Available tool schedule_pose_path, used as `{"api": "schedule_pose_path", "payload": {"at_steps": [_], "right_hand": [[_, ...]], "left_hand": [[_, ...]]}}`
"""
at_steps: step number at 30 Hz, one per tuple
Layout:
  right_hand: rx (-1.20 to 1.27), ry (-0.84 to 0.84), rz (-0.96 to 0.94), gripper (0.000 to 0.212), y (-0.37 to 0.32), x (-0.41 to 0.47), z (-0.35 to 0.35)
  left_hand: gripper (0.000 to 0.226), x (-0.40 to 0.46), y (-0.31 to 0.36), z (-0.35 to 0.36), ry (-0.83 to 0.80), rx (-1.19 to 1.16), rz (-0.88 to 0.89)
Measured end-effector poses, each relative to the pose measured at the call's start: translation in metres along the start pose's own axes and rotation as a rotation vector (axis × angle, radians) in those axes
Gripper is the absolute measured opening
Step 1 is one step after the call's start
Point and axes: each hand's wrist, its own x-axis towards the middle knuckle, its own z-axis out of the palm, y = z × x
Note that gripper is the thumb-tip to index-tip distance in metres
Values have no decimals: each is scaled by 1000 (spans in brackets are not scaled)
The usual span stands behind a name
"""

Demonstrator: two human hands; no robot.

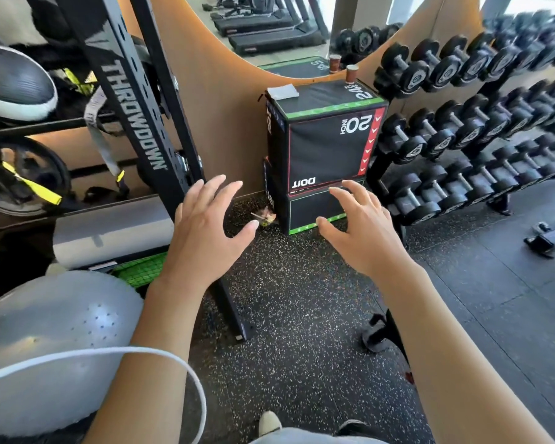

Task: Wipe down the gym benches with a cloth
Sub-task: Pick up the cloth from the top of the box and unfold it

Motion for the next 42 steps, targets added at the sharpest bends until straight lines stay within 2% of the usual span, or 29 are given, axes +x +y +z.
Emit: {"api": "schedule_pose_path", "payload": {"at_steps": [9, 19, 25, 36, 42], "right_hand": [[-16, -4, 23, 66, -15, 52, 22], [-4, -20, 36, 65, 17, 120, 39], [9, -5, 32, 65, 71, 190, 39], [16, 22, 46, 68, 201, 334, 12], [28, 14, 22, 69, 242, 395, 8]], "left_hand": [[65, 50, -41, 13, 8, -64, 16], [66, 110, -55, 51, -19, -64, -8], [66, 183, -35, 90, -26, -61, -16], [66, 342, 44, 169, 4, -31, 17], [65, 404, 65, 202, -20, 2, 19]]}}
